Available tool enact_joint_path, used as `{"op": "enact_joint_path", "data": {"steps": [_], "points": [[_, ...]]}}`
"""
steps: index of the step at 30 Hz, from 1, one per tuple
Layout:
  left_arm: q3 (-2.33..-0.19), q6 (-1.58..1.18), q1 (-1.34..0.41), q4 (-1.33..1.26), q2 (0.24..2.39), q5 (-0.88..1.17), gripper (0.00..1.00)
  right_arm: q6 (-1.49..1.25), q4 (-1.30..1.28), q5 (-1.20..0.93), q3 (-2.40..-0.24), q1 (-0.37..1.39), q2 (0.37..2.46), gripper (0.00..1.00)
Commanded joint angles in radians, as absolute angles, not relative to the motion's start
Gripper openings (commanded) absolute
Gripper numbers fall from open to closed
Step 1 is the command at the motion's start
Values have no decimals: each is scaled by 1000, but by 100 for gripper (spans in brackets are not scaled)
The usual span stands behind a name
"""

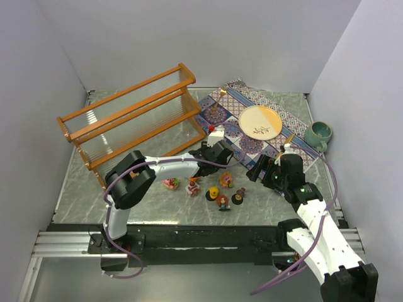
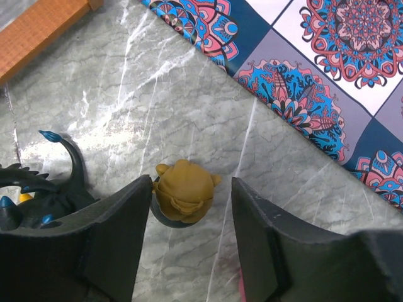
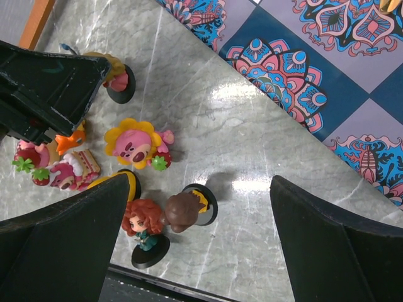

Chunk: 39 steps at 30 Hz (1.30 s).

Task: Place and organize the plastic toys onto the shelf

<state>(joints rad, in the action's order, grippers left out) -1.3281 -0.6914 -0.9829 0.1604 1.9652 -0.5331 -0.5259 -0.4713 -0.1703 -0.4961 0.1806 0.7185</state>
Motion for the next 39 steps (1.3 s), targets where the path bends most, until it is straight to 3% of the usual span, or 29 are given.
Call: {"op": "enact_joint_path", "data": {"steps": [1,11,14,18,24,39], "points": [[-1316,-684,-991,129,1934,-565,60,-511,-434,-176,-483,178,703,100],[-1304,-669,-994,117,1951,-591,51,-511,-422,-192,-479,178,706,100],[-1302,-666,-997,110,1942,-597,42,-511,-422,-190,-479,178,703,100],[-1315,-666,-997,136,1913,-597,20,-509,-420,-190,-477,176,701,100],[-1410,-640,-997,238,1842,-646,1,-511,-419,-187,-477,179,701,100],[-1936,-448,-896,606,1787,-690,1,-496,-433,-169,-509,178,729,100]]}}
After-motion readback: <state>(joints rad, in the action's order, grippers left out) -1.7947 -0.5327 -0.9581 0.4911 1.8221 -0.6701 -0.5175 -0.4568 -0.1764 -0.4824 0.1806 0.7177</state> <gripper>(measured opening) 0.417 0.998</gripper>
